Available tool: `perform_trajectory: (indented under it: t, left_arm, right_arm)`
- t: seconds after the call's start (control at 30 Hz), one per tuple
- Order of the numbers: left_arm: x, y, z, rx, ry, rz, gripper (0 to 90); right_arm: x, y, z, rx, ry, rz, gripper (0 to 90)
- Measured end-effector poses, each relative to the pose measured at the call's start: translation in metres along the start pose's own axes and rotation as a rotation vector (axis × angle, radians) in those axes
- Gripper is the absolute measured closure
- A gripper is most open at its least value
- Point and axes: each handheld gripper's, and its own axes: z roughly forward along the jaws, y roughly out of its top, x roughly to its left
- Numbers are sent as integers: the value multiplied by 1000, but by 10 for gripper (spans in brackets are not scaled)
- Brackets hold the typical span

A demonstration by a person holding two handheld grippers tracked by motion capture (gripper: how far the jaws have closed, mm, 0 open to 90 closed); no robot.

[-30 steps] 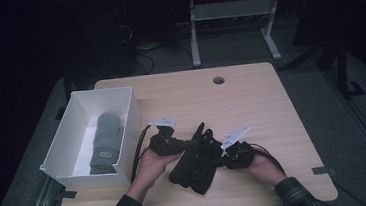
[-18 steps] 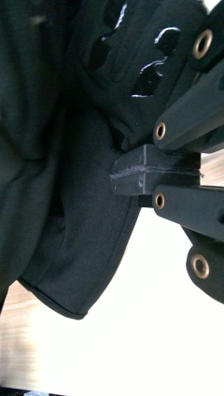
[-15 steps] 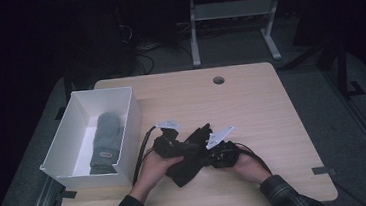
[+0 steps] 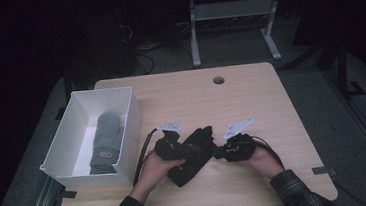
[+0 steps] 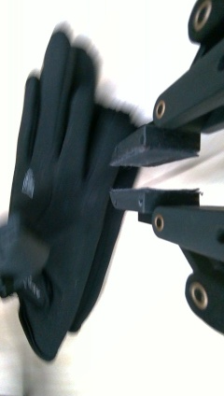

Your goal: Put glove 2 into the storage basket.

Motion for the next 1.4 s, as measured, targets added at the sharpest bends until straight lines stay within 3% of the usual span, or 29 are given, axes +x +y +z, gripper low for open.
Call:
perform_trajectory:
  t: [0.1, 0.17, 0.33, 0.5, 0.57, 0.6, 0.7, 1.0, 1.23, 1.4]
  left_arm:
    - [-1, -1, 2, 29, 25, 27, 883]
    - [-1, -1, 2, 16, 45, 35, 875]
    - [4, -2, -1, 4, 149, 65, 643]
    - [5, -4, 2, 46, 275, 147, 421]
    - [7, -5, 4, 66, 302, 152, 358]
    - [7, -6, 6, 60, 306, 137, 340]
    - [8, -8, 9, 84, 335, 148, 283]
    - [9, -11, 19, 118, 375, 160, 215]
    - [13, -14, 21, 120, 355, 128, 202]
    - [15, -15, 22, 124, 330, 111, 243]
  right_arm:
    - [-14, -8, -12, -18, -48, 47, 651]
    - [-24, -13, -18, -25, -102, 68, 535]
    - [-47, -26, -24, -25, -181, 157, 377]
    - [-62, -36, -26, -22, -273, 202, 297]
    - [-65, -39, -24, -11, -314, 202, 274]
    - [-66, -40, -23, -9, -322, 199, 274]
    - [-66, -41, -21, 1, -328, 194, 262]
    - [-64, -41, -18, 2, -339, 169, 252]
    - [-63, -41, -17, -1, -337, 169, 252]
    - [-63, -41, -17, -2, -337, 170, 252]
